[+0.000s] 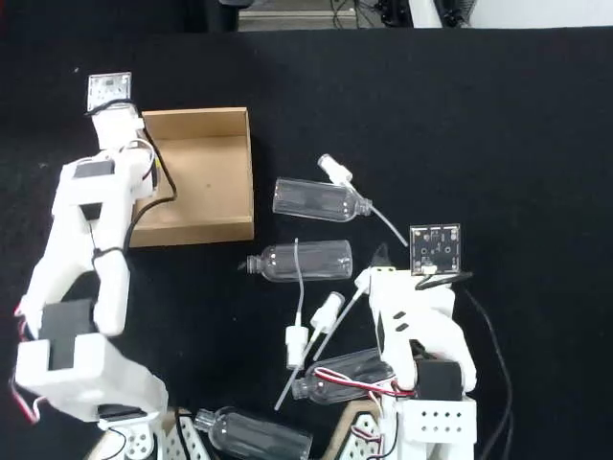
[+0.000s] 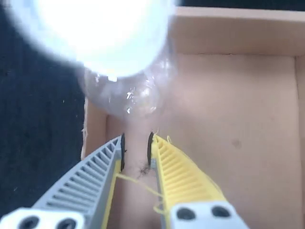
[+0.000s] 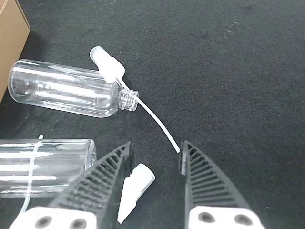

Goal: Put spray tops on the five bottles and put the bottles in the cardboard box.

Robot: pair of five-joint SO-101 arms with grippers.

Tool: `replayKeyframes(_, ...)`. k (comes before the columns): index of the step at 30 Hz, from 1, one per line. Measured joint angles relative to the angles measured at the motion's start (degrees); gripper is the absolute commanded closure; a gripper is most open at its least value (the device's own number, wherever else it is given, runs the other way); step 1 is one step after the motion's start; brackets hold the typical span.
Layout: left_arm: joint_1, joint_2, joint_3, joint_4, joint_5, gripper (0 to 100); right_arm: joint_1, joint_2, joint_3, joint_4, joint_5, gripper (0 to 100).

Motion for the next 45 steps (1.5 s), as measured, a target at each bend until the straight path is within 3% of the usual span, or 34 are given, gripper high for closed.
replayKeyframes(21,0.18,15.03,-13.10,0.00,0.00,90,0.00,0.00,0.00,0.00,0.00,86.1)
replayKeyframes(33,0.18,15.74,-14.24,1.05,0.00,90,0.00,0.00,0.00,0.00,0.00,86.1)
replayKeyframes(45,0.18,8.26,-18.37,21.71,0.18,90,0.00,0.00,0.00,0.00,0.00,86.1)
